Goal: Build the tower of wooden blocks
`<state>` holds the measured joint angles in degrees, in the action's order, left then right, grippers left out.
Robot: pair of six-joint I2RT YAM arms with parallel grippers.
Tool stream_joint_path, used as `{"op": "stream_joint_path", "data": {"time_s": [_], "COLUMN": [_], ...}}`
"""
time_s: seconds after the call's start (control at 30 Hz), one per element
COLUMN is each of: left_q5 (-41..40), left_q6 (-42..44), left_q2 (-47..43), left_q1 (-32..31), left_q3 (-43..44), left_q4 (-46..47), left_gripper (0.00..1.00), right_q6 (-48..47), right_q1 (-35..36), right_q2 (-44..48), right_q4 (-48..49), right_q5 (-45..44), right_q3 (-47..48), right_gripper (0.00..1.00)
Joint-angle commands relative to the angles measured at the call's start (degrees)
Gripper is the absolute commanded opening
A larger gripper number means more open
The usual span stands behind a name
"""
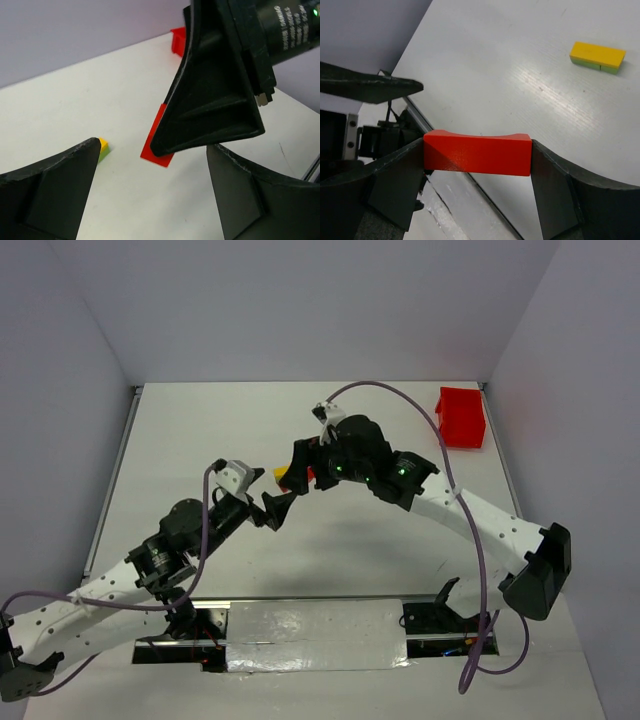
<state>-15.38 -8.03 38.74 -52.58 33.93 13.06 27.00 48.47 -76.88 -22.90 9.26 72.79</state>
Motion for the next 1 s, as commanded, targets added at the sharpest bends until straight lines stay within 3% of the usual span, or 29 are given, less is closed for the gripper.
{"op": "stream_joint_path", "data": {"time_s": [0.0, 0.27, 0.33, 0.43, 0.57, 0.77, 0.97], "left_q5": [-10.00, -39.09, -43.76, -46.67, -46.32, -42.64, -41.58], "left_q6": [-8.98, -37.72, -40.91, -39.97, -28.56, -24.85, -25.28], "left_q2": [0.89, 1.86, 1.69, 0.20, -2.18, -3.32, -1.65], "left_q1": [0.19, 0.28, 0.28, 0.28, 0.28, 0.89, 2.21], "left_q3": [8.15, 28.10, 32.24, 33.22, 28.14, 21.09, 21.61], "left_q4": [-16.09, -66.07, -72.01, -73.97, -66.60, -62.11, -62.72], "left_gripper": [1.00, 1.00, 0.99, 1.00, 1.00, 1.00, 1.00], "right_q6": [-2.22, -2.66, -2.14, -1.61, -0.99, -2.74, -1.77], "right_q1": [-1.35, -2.15, -2.06, -1.36, -0.13, -0.04, 0.13], "right_q2": [-2.04, -15.83, -19.08, -22.69, -27.70, -35.87, -42.02], "right_q4": [4.35, 6.80, 7.77, 9.10, 8.13, 4.80, -0.48], "right_q5": [-3.98, -16.09, -18.91, -24.27, -29.64, -31.14, -33.08], "right_q3": [2.25, 9.37, 9.82, 10.96, 14.29, 21.77, 29.85], "right_gripper": [0.00, 0.01, 0.02, 0.03, 0.04, 0.04, 0.05]}}
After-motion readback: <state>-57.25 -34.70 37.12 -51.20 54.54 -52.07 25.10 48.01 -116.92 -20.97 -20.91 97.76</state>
